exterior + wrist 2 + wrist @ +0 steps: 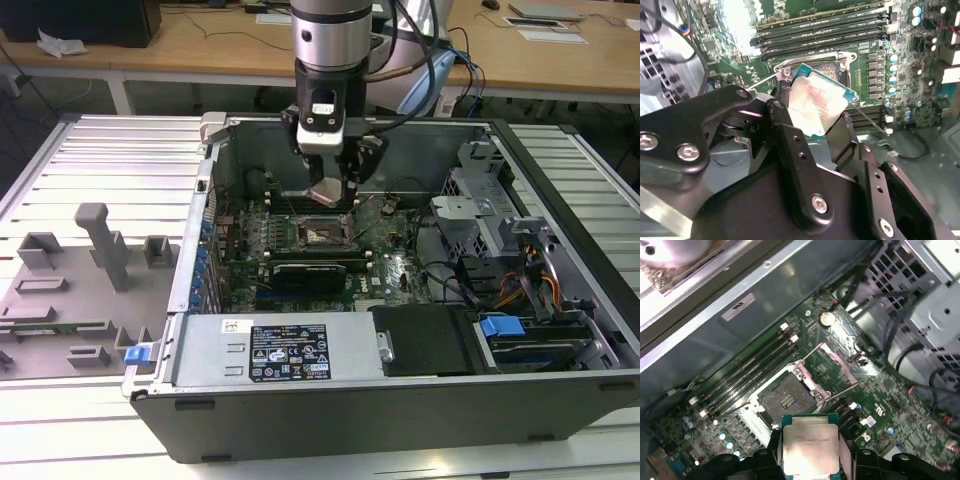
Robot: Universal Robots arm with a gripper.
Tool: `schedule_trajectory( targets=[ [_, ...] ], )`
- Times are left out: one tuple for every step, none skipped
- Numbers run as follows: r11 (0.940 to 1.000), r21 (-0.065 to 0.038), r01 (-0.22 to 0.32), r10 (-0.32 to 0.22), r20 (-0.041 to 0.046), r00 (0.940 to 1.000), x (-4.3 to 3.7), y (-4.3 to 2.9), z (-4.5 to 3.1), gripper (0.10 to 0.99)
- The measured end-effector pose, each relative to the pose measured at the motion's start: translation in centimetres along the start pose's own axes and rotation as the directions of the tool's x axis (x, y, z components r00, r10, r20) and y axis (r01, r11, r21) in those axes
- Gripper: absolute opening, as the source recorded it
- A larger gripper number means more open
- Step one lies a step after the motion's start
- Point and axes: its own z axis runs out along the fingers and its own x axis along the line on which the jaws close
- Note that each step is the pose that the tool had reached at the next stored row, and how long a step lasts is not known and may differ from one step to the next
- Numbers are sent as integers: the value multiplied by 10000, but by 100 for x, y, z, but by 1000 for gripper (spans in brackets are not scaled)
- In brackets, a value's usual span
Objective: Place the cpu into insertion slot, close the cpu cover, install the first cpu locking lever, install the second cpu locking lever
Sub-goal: 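Place the cpu into insertion slot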
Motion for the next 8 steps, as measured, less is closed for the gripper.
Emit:
schedule_trajectory(
  targets=[
    [9995, 16, -304, 304, 25, 9995, 0, 0, 1, 541],
    [9982, 30, -602, 602, 51, 9982, 0, 0, 2, 541],
    [9968, 41, -796, 796, 67, 9968, 0, 0, 2, 541],
    [9954, 48, -957, 956, 81, 9954, 0, 0, 3, 541],
    [9924, 60, -1231, 1230, 105, 9923, 0, 0, 4, 541],
    [9887, 71, -1499, 1498, 129, 9886, 0, 0, 5, 541],
    [9818, 88, -1896, 1895, 166, 9817, 0, 0, 6, 541],
    [9788, 94, -2044, 2043, 180, 9788, 0, 0, 6, 541]
  ],
)
